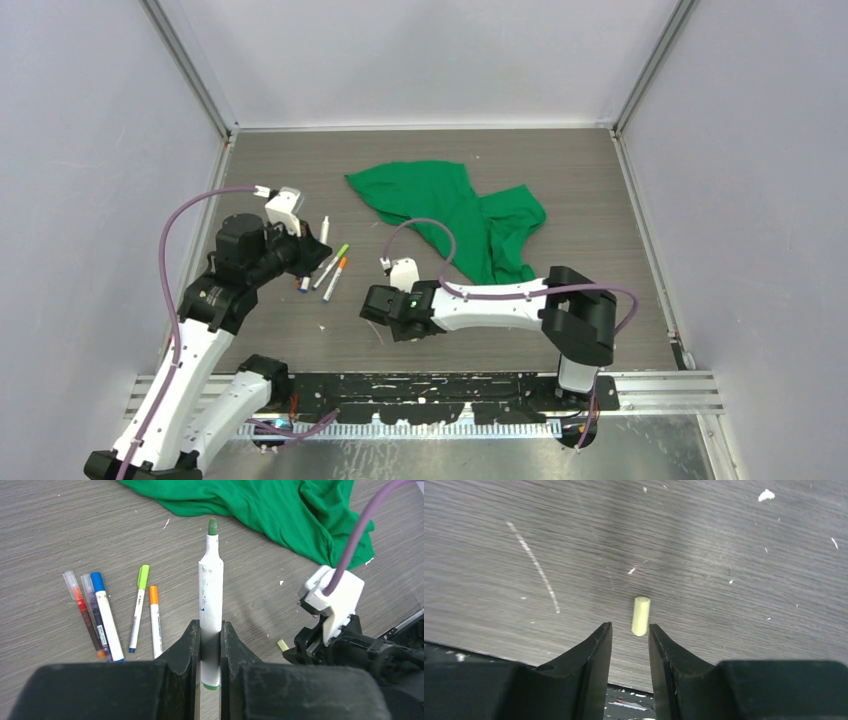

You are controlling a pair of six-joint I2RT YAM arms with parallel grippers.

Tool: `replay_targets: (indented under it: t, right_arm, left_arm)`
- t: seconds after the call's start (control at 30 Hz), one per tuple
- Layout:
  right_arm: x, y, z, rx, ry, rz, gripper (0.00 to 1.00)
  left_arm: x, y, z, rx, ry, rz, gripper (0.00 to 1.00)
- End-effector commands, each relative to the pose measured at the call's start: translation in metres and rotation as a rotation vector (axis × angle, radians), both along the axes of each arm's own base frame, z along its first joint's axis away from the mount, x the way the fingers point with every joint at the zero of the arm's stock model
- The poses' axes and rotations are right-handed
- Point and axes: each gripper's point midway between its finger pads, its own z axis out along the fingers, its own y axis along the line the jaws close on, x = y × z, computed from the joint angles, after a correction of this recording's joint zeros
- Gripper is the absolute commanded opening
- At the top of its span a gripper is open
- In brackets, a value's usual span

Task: Insert the pens into the pen caps
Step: Insert the pen cap onto the pen.

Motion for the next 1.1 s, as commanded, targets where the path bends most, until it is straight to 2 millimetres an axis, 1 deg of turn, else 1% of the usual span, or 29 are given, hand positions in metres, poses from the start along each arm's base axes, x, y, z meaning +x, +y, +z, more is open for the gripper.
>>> replay_targets:
  t: [0.0, 0.1, 0.27, 0.43, 0.57, 0.7, 0.8, 0.87, 0.97, 1.07]
  right_arm:
    - [0.001, -0.005, 0.002, -0.046, 0.003, -0.075, 0.38]
    - [0.001, -0.006, -0.008, -0.075, 0.009, -0.077, 0.38]
    - [0.001, -0.001, -0.021, -0.093, 0.023, -0.065, 0.37]
    - [0.001, -0.002, -0.030, -0.105, 0.023, -0.065, 0.35]
    - [0.003, -0.005, -0.035, -0.118, 0.013, -0.070, 0.30]
    - [0.002, -0.012, -0.040, -0.134, 0.021, -0.081, 0.20]
    - [0.000, -0.018, -0.040, -0.134, 0.022, -0.096, 0.10]
    - [0.001, -0.024, -0.041, -0.135, 0.023, -0.112, 0.01]
    - [0.004, -0.025, -0.034, -0.085, 0.017, -0.132, 0.00]
    - [0.017, -0.024, -0.010, -0.006, -0.047, -0.148, 0.00]
  left_arm:
    - [0.001, -0.001, 0.011, 0.007, -0.057, -0.010, 0.03]
    - [0.001, -0.001, 0.012, 0.009, -0.060, -0.010, 0.03]
    - [0.001, 0.000, 0.012, 0.011, -0.064, -0.007, 0.03]
    - [0.001, 0.000, 0.012, 0.013, -0.065, -0.008, 0.03]
    - [0.001, 0.000, 0.012, 0.014, -0.065, -0.006, 0.03]
    - [0.000, 0.001, 0.012, 0.015, -0.066, -0.005, 0.03]
    - [0.001, 0.001, 0.011, 0.016, -0.065, -0.004, 0.03]
    - [0.001, 0.001, 0.012, 0.017, -0.066, -0.003, 0.03]
    - [-0.001, -0.001, 0.013, 0.010, -0.078, -0.015, 0.02]
    - [-0.005, -0.010, 0.019, -0.019, -0.105, -0.074, 0.02]
